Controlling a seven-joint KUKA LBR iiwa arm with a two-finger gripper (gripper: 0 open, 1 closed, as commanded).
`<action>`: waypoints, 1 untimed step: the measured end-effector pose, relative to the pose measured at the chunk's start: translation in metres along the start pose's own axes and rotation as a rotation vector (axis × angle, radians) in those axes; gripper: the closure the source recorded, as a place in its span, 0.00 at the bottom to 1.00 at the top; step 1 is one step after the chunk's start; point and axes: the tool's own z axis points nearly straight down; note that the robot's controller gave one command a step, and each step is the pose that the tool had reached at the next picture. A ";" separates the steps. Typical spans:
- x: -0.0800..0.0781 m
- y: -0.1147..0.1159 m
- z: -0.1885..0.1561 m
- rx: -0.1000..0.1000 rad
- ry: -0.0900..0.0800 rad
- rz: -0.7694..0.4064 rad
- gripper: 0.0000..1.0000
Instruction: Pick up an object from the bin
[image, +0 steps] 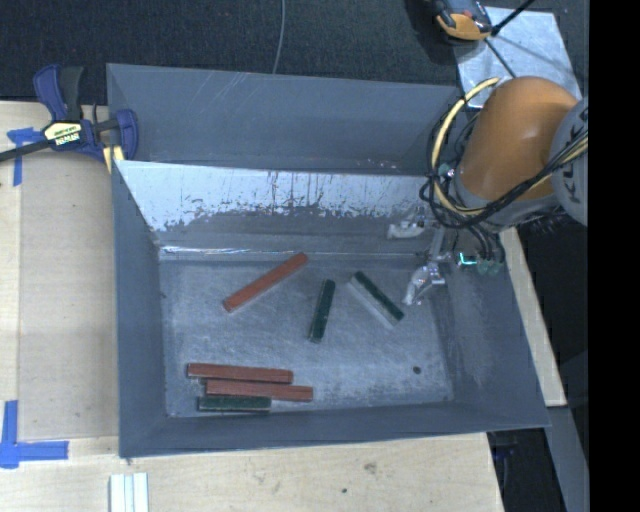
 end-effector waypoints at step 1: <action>-0.002 0.000 -0.004 0.001 -0.007 -0.001 0.00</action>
Offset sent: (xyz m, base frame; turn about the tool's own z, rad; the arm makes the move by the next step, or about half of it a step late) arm 0.0037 0.0064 -0.0873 0.0484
